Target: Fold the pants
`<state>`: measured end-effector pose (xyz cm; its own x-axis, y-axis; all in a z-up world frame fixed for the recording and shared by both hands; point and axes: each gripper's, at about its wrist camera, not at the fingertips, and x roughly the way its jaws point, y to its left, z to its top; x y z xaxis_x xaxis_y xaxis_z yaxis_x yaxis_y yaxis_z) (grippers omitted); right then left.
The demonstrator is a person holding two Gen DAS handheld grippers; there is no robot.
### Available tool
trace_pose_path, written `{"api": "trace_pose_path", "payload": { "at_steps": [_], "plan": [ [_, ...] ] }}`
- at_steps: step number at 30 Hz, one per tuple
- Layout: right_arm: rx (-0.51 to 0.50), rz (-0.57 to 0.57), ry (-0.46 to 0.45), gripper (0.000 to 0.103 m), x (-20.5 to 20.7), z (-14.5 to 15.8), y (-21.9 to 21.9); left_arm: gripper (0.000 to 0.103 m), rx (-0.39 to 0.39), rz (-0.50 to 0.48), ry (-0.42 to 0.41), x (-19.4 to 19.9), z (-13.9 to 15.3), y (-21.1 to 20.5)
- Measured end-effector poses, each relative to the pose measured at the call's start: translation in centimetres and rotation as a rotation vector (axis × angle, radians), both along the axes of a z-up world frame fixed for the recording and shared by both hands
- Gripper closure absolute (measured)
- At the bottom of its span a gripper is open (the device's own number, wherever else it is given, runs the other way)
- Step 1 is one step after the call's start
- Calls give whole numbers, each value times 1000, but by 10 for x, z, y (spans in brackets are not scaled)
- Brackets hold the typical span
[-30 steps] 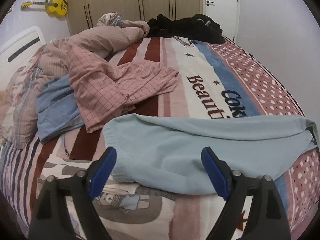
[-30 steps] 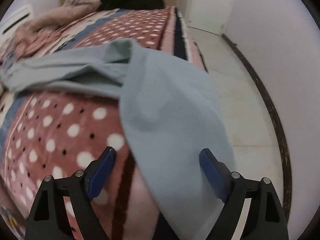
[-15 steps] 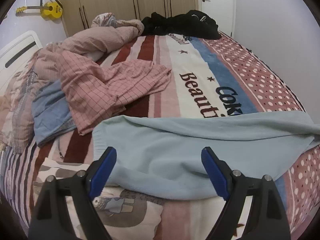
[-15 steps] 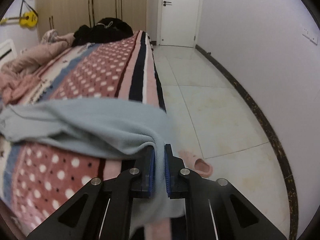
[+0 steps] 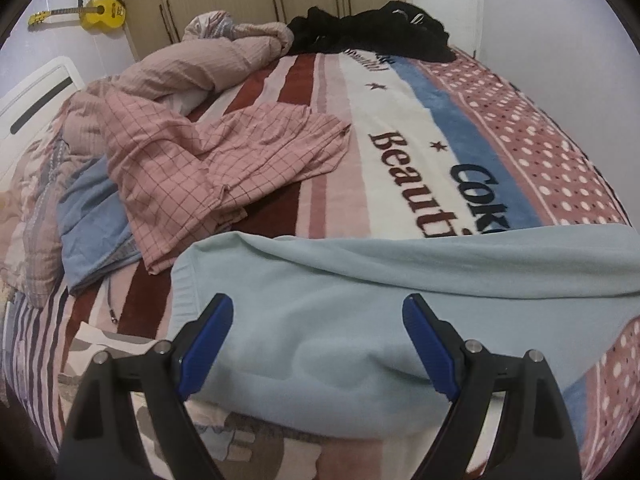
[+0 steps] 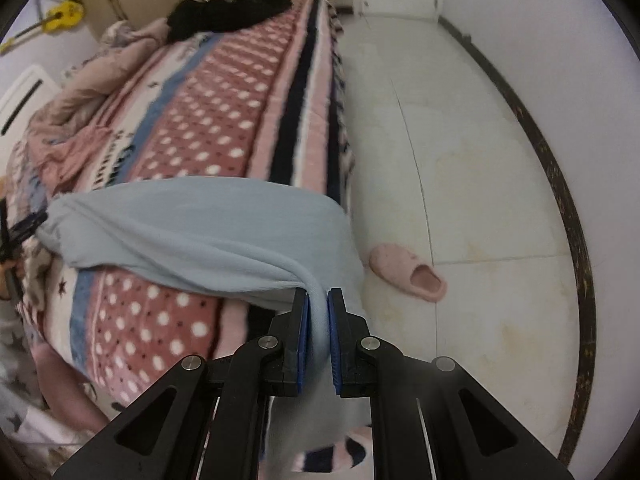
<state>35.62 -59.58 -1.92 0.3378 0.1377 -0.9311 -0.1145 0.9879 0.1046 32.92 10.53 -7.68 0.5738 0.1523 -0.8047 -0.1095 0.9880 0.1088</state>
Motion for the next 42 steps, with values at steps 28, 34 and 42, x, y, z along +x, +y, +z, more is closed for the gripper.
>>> {"api": "trace_pose_path", "payload": {
  "at_steps": [28,34,42],
  "plan": [
    [207,439,-125,96,5,-110,229,19,-198,-343,185,17,-56,-120],
    [160,356,-168,102,25,-114,227,18,-177,-333,184,40,-62,-128],
    [16,296,-250,102,56,-104,219,18,-128,-300,131,73,-58,-131]
  ]
}}
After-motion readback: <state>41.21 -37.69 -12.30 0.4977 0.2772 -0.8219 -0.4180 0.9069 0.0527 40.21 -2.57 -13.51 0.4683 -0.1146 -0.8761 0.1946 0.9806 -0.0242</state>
